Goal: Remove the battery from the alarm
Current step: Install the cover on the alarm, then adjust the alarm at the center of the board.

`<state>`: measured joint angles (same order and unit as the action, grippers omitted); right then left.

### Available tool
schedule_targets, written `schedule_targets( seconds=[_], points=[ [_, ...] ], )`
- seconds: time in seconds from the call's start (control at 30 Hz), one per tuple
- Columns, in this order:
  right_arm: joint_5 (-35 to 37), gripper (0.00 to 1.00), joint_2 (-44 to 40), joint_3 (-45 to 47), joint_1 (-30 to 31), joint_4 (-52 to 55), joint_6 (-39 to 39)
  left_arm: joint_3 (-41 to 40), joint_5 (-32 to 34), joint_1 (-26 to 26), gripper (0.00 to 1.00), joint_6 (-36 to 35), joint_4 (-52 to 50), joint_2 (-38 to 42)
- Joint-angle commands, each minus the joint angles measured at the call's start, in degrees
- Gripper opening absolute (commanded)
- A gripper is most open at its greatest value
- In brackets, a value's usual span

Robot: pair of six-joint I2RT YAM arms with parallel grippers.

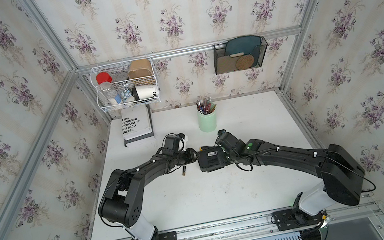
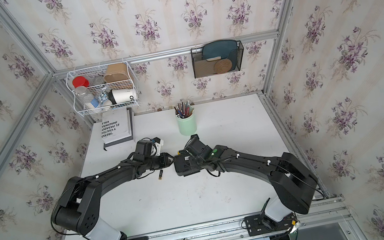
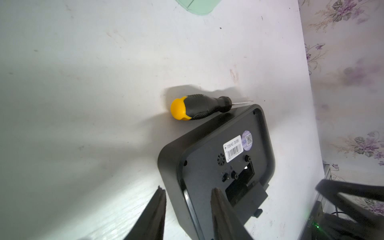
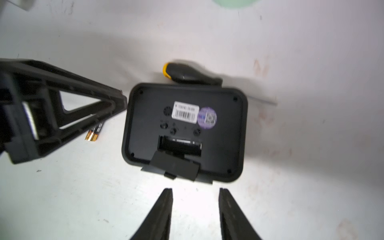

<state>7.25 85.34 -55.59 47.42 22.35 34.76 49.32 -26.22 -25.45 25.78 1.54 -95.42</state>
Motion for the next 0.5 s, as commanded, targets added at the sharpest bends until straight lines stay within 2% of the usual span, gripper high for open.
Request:
schedule_targets(
  seconds=[0.0, 0.17, 0.27, 0.47],
  points=[
    [-3.9, 0.43, -3.2, 4.3, -1.7, -3.2, 17.4, 0.8, 1.5, 0.4, 0.44, -1.6, 2.5, 1.0],
    [-6.7, 0.46, -6.8, 12.2, -5.4, -10.9, 27.0, 7.2, -1.0, 1.3, 0.48, -3.0, 2.3, -4.0],
    [-9.6, 0.48, -8.7, 17.3, -6.7, -20.4, 30.5, 11.5, -3.7, 1.3, 0.49, -4.2, -0.2, -8.3],
    [-10.8, 0.52, -4.3, 17.1, -7.2, -26.1, 32.5, 15.8, -8.5, 1.2, 0.50, -4.7, -1.2, -13.6]
  ],
)
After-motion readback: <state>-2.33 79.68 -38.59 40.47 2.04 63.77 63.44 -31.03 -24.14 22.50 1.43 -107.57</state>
